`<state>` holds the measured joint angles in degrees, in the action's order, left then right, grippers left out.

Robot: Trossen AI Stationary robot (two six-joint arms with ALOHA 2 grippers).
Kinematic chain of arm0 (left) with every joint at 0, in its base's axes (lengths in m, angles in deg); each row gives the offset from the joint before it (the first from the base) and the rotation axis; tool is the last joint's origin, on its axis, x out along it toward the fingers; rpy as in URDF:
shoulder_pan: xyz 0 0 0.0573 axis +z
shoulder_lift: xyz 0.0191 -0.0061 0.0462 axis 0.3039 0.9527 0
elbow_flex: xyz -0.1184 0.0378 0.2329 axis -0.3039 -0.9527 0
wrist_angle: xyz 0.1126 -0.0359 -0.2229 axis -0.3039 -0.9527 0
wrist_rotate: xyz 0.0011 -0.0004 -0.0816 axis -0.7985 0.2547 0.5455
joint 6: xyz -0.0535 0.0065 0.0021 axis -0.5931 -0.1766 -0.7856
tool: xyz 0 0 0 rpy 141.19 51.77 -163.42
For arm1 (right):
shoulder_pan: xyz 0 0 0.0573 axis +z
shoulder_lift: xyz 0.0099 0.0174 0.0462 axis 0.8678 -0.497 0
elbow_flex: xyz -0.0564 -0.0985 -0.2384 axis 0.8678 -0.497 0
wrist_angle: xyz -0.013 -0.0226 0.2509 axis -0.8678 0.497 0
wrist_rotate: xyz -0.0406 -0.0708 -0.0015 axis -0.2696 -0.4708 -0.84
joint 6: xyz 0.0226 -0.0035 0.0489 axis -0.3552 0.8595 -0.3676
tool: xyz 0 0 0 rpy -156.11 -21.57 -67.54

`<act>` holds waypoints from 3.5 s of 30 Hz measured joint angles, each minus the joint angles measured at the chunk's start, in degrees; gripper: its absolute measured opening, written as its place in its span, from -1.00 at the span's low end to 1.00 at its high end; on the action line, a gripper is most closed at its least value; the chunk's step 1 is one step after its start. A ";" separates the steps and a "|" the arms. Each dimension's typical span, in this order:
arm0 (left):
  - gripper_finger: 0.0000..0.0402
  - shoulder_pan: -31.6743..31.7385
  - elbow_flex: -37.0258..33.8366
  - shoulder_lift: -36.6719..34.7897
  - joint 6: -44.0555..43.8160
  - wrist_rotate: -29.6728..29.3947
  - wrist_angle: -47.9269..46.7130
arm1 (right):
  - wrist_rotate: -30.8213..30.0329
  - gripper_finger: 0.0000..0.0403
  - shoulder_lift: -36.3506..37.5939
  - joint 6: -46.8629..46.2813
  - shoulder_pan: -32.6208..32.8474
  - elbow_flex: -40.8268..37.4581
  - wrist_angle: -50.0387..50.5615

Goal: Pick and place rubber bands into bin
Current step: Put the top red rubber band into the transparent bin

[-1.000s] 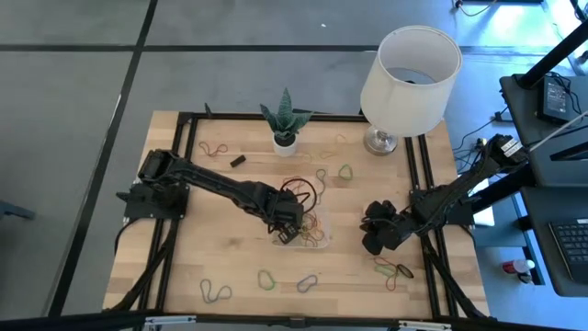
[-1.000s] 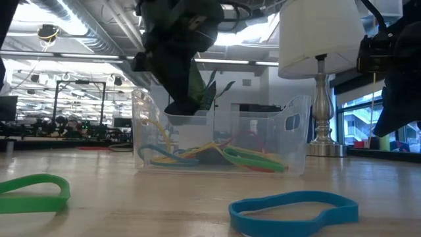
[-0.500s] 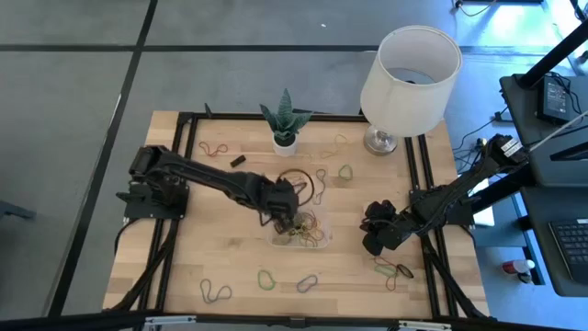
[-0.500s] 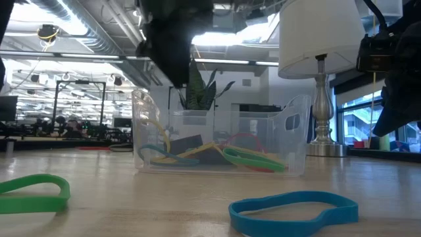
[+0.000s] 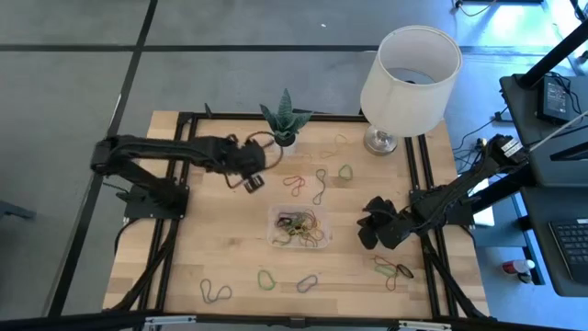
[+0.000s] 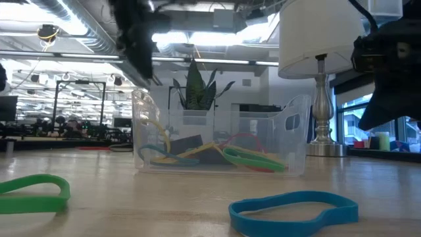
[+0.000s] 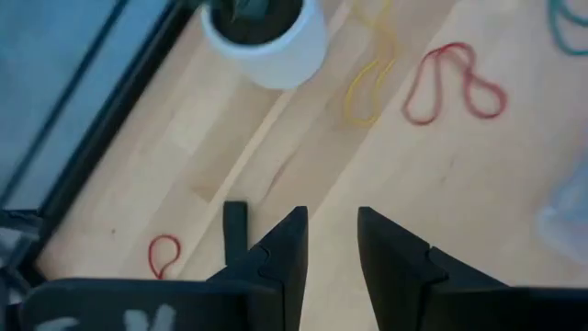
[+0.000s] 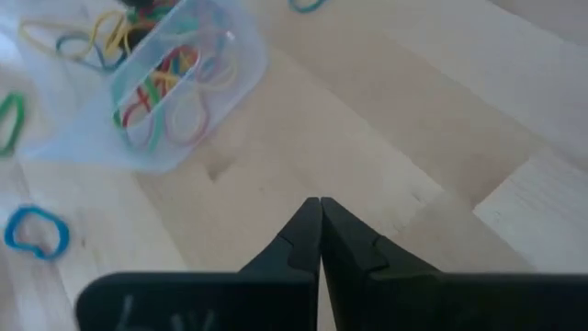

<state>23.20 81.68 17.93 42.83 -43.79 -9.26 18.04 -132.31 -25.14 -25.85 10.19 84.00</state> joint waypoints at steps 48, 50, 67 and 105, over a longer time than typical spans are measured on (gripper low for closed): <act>-0.79 50.00 -20.92 8.53 14.08 19.96 14.94 | -0.27 -0.93 0.03 -6.27 -12.40 0.02 -4.79; -0.77 49.98 -20.92 8.53 13.92 22.04 14.94 | -0.27 -0.93 0.03 -6.26 -12.40 0.02 -4.79; -0.34 47.06 -20.89 12.60 11.99 15.46 14.91 | -0.27 -0.93 0.03 -6.14 -12.40 0.02 -4.83; -0.99 -4.35 -15.88 -11.68 -31.58 10.48 -0.85 | 3.81 -0.93 0.02 6.98 -9.70 0.02 -2.32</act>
<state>18.85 65.80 6.25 11.25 -33.31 -10.12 21.86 -132.29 -18.16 -35.55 10.21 81.68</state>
